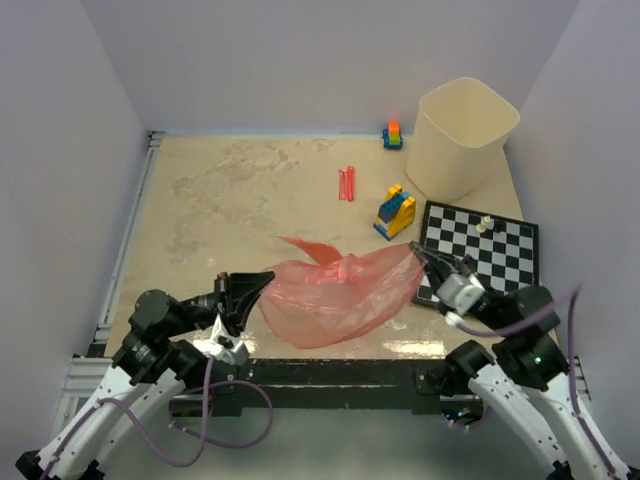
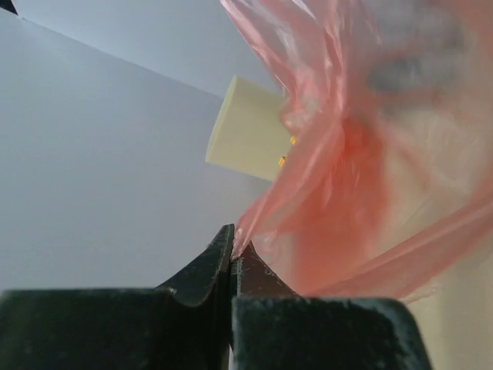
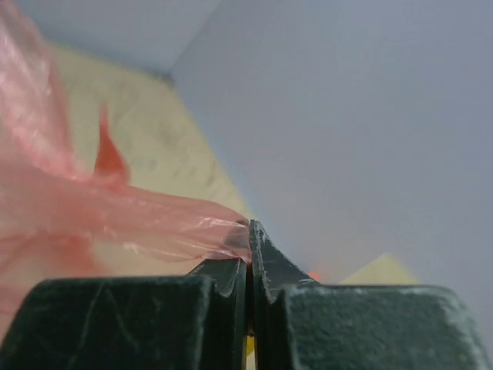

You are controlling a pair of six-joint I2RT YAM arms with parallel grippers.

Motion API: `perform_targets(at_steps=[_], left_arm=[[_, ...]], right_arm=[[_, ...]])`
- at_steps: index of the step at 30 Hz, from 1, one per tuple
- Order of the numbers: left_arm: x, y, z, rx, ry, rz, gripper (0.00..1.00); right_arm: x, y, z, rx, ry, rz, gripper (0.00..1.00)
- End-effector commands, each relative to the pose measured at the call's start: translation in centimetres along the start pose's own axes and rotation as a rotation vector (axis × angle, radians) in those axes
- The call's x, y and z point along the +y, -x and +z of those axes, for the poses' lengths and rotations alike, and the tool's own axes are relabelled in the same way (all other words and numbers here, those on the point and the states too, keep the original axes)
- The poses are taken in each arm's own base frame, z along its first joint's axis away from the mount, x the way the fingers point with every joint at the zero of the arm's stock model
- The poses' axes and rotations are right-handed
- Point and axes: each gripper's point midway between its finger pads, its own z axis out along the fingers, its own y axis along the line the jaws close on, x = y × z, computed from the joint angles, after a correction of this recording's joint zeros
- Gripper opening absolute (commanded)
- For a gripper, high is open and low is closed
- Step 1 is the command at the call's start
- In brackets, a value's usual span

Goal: Put the trash bags into the trash bin
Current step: Unfold the trash bag at the center of the board.

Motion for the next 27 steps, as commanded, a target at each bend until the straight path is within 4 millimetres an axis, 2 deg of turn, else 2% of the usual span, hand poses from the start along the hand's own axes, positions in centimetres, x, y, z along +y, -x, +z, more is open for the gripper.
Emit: perform_targets(at_steps=[1,2,3,4,6,8,10,12,13,14,15,16,18,19,20,21,22,23,24,25,26,27], left_arm=[[0.3,0.0,0.7,0.063,-0.132,-0.209,0.0],[1.5,-1.2,0.8,0.155,-0.097,-0.315,0.0],[2.3,-2.5,1.1,0.236,-0.072,-0.416,0.0],[3.5,-4.0,1.1,0.333,-0.018,-0.492,0.0],[4.3,-7.3,0.9,0.52,0.086,-0.664,0.0],[5.5,-10.0,0.2,0.662,0.249,-0.782,0.0],[6.3,-12.0,-0.2,0.737,0.376,-0.843,0.0],[6.8,-14.1,0.3,0.764,0.423,-0.89,0.0],[7.1,-15.7,0.4,0.795,0.439,-0.916,0.0],[7.9,-17.6,0.5,0.824,0.459,-0.941,0.0],[9.7,-19.8,0.1,0.862,0.528,-0.964,0.0],[12.2,-22.1,0.1,0.89,0.6,-0.969,0.0],[19.8,-25.6,0.3,0.881,0.761,-0.93,0.0],[25.1,-26.3,1.0,0.816,0.844,-0.897,0.0],[34.0,-23.5,2.2,0.653,0.946,-0.815,0.0],[36.1,-24.6,3.6,0.613,0.958,-0.81,0.0],[45.6,-17.8,4.4,0.369,1.03,-0.697,0.0],[49.2,-15.1,5.9,0.221,1.017,-0.636,0.0],[52.2,-10.4,6.8,0.049,1.005,-0.538,0.0],[53.9,-5.8,7.8,-0.084,0.997,-0.363,0.0],[54.2,-1.6,8.1,-0.124,0.997,-0.219,0.0],[53.4,1.1,8.1,-0.14,1.022,-0.122,0.0]], right_arm=[[-3.5,4.5,0.6,-0.097,-0.064,-0.05,0.0],[-4.0,4.1,1.7,-0.058,-0.058,0.0,0.0],[-4.0,2.4,3.9,0.021,-0.029,0.079,0.0],[-5.0,2.0,5.1,0.063,-0.049,0.145,0.0],[-6.7,-0.1,8.0,0.168,-0.116,0.294,0.0],[-7.2,-1.5,10.6,0.224,-0.117,0.347,0.0],[-7.9,-3.2,13.2,0.262,-0.153,0.396,0.0],[-8.9,-5.6,16.1,0.296,-0.194,0.402,0.0],[-9.7,-7.3,17.7,0.327,-0.225,0.405,0.0],[-11.1,-8.5,19.6,0.344,-0.256,0.403,0.0],[-12.5,-9.0,21.4,0.345,-0.273,0.399,0.0],[-16.6,-7.9,23.6,0.311,-0.359,0.382,0.0],[-24.2,-4.1,26.9,0.19,-0.484,0.352,0.0],[-27.5,-1.7,28.2,0.116,-0.532,0.342,0.0],[-31.6,2.9,29.1,-0.021,-0.594,0.322,0.0],[-35.2,8.0,28.3,-0.173,-0.673,0.285,0.0],[-38.3,16.1,24.5,-0.424,-0.761,0.224,0.0],[-39.2,23.7,19.4,-0.676,-0.837,0.13,0.0],[-38.8,29.4,14.8,-0.861,-0.891,0.021,0.0],[-37.9,32.0,13.1,-0.936,-0.911,-0.034,0.0],[-36.6,35.4,9.5,-1.045,-0.917,-0.1,0.0],[-35.0,35.6,8.1,-1.077,-0.897,-0.132,0.0]])
